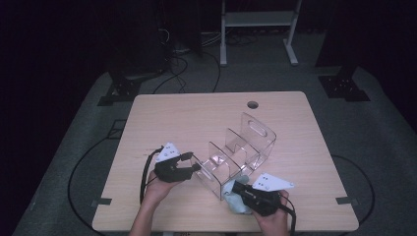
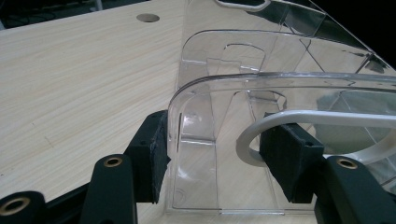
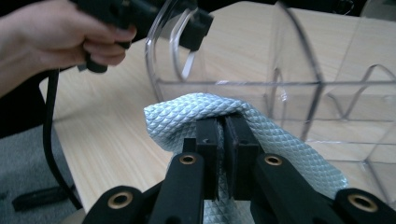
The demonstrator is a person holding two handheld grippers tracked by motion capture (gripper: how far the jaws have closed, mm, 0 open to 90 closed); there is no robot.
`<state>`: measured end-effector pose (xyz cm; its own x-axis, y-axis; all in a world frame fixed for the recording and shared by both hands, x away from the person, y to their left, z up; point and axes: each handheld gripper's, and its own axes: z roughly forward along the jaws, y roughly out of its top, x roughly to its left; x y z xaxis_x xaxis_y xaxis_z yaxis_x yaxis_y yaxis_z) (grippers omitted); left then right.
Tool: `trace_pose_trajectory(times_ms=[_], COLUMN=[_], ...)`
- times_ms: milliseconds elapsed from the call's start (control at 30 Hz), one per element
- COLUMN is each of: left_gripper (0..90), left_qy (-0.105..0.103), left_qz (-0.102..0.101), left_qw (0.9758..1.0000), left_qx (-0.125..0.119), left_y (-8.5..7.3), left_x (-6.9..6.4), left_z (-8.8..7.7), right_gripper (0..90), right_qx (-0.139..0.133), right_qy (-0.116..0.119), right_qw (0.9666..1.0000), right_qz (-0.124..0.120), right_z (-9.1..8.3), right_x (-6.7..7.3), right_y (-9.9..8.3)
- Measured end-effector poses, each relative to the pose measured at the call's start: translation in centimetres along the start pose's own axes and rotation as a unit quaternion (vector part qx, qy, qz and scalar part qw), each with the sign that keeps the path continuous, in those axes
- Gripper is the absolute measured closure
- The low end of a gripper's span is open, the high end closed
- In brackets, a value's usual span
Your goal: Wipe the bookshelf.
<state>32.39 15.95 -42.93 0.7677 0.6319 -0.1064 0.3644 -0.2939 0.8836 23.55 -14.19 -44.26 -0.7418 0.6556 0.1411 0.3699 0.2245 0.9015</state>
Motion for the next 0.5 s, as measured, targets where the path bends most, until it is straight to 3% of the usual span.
trace_pose_trajectory(times_ms=[133, 333, 500], left_gripper=[43.3, 43.4, 43.3], left_qy=[0.0, 0.0, 0.0], left_qz=[0.003, 0.003, 0.003], left_qw=[1.0, 1.0, 1.0], left_qx=[0.0, 0.0, 0.0], left_y=[0.0, 0.0, 0.0], left_x=[0.0, 0.0, 0.0], left_z=[0.0, 0.0, 0.0], right_gripper=[84.8, 84.8, 84.8], right_qx=[-0.002, -0.017, -0.003], right_qy=[-0.009, -0.056, -0.06], right_qw=[1.0, 0.998, 0.998], right_qz=[0.001, 0.023, 0.019], right_z=[-0.3, -1.6, -0.6], right_x=[-0.6, -3.2, -3.6], right_y=[0.0, -0.1, -0.8])
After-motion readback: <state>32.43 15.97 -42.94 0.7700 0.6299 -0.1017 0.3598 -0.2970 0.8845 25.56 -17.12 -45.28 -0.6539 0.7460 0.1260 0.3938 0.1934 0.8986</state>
